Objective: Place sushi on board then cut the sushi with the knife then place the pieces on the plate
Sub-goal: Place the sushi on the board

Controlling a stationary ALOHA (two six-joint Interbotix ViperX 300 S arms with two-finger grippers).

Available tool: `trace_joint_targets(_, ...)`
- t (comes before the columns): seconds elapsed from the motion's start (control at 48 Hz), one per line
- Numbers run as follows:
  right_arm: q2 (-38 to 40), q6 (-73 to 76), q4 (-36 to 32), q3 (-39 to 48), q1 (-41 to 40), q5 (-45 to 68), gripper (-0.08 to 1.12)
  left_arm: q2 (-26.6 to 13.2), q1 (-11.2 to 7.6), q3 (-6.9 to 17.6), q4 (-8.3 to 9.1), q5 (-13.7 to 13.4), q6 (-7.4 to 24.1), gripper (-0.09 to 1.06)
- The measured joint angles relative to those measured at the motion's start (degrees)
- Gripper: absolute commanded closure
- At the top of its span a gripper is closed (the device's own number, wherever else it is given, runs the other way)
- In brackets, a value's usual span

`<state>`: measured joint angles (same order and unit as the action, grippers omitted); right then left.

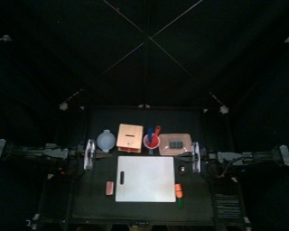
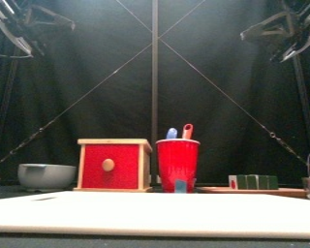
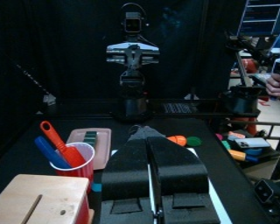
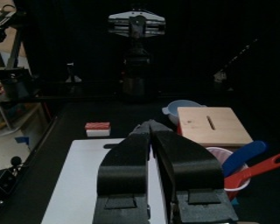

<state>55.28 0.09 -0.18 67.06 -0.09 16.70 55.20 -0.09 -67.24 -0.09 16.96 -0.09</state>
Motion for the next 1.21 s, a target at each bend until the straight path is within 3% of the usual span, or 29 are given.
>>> trace_joint_targets(0.271,-1.58,2.29,6.94,0.53,-2.46,-0.97,1.01,-6.42,1.76,-0.35,-0.97,0.88,-0.09,0.99)
trace_joint_targets(0.375,-2.90,2.64,9.49,0.18,-6.77,-4.22,1.00,-9.49,2.55,-0.18,-1.76,1.93,0.26,0.99)
trace_joint_targets(0.625,-7.56,2.29,10.02,-4.04,-18.72,-17.67,0.95,-14.06,3.60,0.44,-1.85,4.13,0.26,0.99)
trace_joint_targets(0.708,-9.05,2.20,8.88,-5.45,-21.27,-22.06,0.87,-14.24,3.69,0.44,-1.93,4.83,0.26,0.99)
trace_joint_targets(1.062,-17.31,1.58,1.32,-9.49,-24.79,-34.10,0.16,-14.41,4.39,0.53,-1.93,6.94,0.26,0.99)
trace_joint_targets(1.208,-21.18,1.58,-3.60,-10.72,-24.87,-37.62,0.02,-14.85,4.57,0.53,-1.93,7.03,0.26,0.99)
